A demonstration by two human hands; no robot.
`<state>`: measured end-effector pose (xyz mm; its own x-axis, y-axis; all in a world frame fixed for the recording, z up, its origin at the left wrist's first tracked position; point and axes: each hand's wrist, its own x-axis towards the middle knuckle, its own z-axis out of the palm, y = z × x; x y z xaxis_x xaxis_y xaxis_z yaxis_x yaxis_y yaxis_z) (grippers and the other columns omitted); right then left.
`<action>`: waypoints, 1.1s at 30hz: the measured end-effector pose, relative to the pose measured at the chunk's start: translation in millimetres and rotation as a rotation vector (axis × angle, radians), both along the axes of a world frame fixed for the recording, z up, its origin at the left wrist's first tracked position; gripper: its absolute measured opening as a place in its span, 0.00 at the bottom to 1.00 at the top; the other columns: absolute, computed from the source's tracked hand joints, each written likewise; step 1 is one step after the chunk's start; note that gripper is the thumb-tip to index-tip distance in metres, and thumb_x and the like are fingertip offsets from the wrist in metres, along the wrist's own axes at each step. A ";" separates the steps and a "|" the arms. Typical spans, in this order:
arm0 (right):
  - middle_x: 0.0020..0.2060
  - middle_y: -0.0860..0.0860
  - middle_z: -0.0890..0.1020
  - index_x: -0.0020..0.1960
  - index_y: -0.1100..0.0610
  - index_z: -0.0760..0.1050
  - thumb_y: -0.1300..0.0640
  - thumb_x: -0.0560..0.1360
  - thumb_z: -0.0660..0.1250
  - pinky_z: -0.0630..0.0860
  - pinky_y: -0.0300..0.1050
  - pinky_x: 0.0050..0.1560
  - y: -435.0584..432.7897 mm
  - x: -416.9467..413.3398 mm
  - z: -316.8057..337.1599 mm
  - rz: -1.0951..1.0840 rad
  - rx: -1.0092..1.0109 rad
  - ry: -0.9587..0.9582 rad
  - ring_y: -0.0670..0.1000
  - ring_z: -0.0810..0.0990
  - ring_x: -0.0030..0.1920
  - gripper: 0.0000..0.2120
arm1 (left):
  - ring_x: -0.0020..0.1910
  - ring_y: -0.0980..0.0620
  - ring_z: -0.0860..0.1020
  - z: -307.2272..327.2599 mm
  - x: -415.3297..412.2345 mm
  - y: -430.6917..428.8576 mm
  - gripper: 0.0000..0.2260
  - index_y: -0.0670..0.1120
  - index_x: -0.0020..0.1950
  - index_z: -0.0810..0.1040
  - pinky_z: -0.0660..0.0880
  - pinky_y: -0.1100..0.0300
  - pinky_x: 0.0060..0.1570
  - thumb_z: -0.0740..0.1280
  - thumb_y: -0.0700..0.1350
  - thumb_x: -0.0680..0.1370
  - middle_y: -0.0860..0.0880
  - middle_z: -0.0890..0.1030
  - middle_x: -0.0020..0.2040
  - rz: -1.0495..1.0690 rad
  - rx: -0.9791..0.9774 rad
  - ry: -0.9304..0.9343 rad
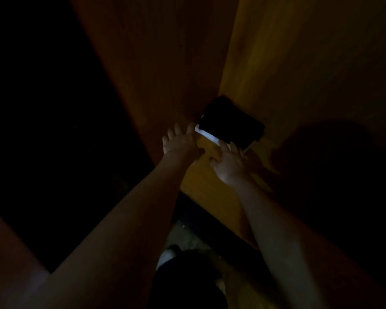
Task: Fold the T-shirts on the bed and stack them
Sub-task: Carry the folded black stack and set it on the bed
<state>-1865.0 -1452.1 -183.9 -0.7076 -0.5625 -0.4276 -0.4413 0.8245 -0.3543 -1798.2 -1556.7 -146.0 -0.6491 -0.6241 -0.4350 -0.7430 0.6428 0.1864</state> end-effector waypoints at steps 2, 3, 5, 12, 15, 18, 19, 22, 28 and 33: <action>0.76 0.53 0.53 0.77 0.51 0.51 0.47 0.80 0.58 0.50 0.50 0.73 7.7 20.8 19.4 0.038 0.022 -0.008 0.57 0.50 0.76 0.30 | 0.75 0.39 0.49 17.4 24.4 9.4 0.36 0.51 0.77 0.44 0.52 0.46 0.72 0.63 0.55 0.78 0.41 0.47 0.77 0.015 -0.015 -0.051; 0.76 0.53 0.53 0.77 0.50 0.51 0.47 0.80 0.57 0.52 0.50 0.73 10.1 28.2 27.1 0.040 0.029 -0.018 0.57 0.51 0.75 0.30 | 0.75 0.39 0.49 23.4 33.7 13.1 0.36 0.51 0.77 0.44 0.52 0.46 0.72 0.63 0.55 0.78 0.41 0.47 0.77 0.014 -0.018 -0.071; 0.76 0.53 0.53 0.78 0.50 0.50 0.47 0.80 0.57 0.54 0.51 0.72 15.3 46.4 43.7 0.045 0.038 -0.042 0.57 0.51 0.75 0.30 | 0.76 0.40 0.48 38.3 54.6 21.7 0.36 0.50 0.77 0.44 0.51 0.46 0.72 0.63 0.55 0.78 0.42 0.46 0.77 0.016 -0.004 -0.099; 0.77 0.53 0.51 0.77 0.49 0.48 0.47 0.80 0.56 0.55 0.52 0.72 35.9 110.5 97.9 0.109 0.068 -0.058 0.58 0.50 0.76 0.29 | 0.76 0.41 0.48 88.1 125.2 53.2 0.35 0.51 0.77 0.46 0.51 0.46 0.72 0.63 0.54 0.78 0.45 0.47 0.78 -0.006 -0.009 -0.101; 0.76 0.54 0.53 0.77 0.49 0.48 0.48 0.80 0.56 0.58 0.53 0.70 44.1 140.3 132.6 0.145 0.059 -0.063 0.58 0.52 0.75 0.29 | 0.76 0.40 0.48 119.0 161.6 63.6 0.35 0.51 0.77 0.46 0.50 0.45 0.72 0.64 0.53 0.77 0.45 0.47 0.78 0.026 -0.036 -0.098; 0.75 0.55 0.55 0.77 0.50 0.49 0.48 0.80 0.56 0.59 0.53 0.69 55.1 173.1 166.4 0.166 0.039 -0.081 0.58 0.54 0.74 0.29 | 0.76 0.40 0.48 145.8 197.1 79.3 0.35 0.51 0.77 0.46 0.50 0.44 0.73 0.63 0.53 0.78 0.44 0.46 0.78 0.081 -0.011 -0.082; 0.75 0.55 0.55 0.77 0.50 0.49 0.48 0.80 0.56 0.59 0.53 0.69 62.9 188.7 179.9 0.187 0.043 -0.087 0.58 0.54 0.74 0.29 | 0.76 0.40 0.48 157.0 213.7 89.2 0.35 0.51 0.77 0.46 0.50 0.44 0.73 0.63 0.53 0.78 0.44 0.46 0.78 0.097 -0.007 -0.085; 0.75 0.54 0.55 0.77 0.50 0.50 0.49 0.81 0.55 0.59 0.53 0.69 84.3 223.9 218.9 0.277 0.057 -0.083 0.58 0.54 0.74 0.28 | 0.76 0.40 0.47 188.4 251.3 117.4 0.35 0.51 0.77 0.46 0.50 0.45 0.73 0.63 0.53 0.78 0.44 0.46 0.78 0.106 -0.001 -0.097; 0.76 0.52 0.53 0.77 0.48 0.49 0.48 0.81 0.55 0.55 0.53 0.71 117.8 263.6 287.1 0.463 0.092 -0.027 0.57 0.52 0.75 0.28 | 0.76 0.40 0.46 246.5 306.0 148.0 0.34 0.51 0.78 0.46 0.49 0.45 0.73 0.62 0.54 0.78 0.44 0.45 0.78 0.146 -0.012 -0.081; 0.77 0.53 0.52 0.77 0.48 0.49 0.49 0.81 0.55 0.52 0.53 0.72 130.0 283.8 324.4 0.617 0.100 0.015 0.57 0.50 0.75 0.28 | 0.76 0.40 0.47 294.4 339.4 158.6 0.34 0.51 0.78 0.46 0.49 0.46 0.73 0.63 0.53 0.78 0.43 0.46 0.78 0.237 -0.072 -0.029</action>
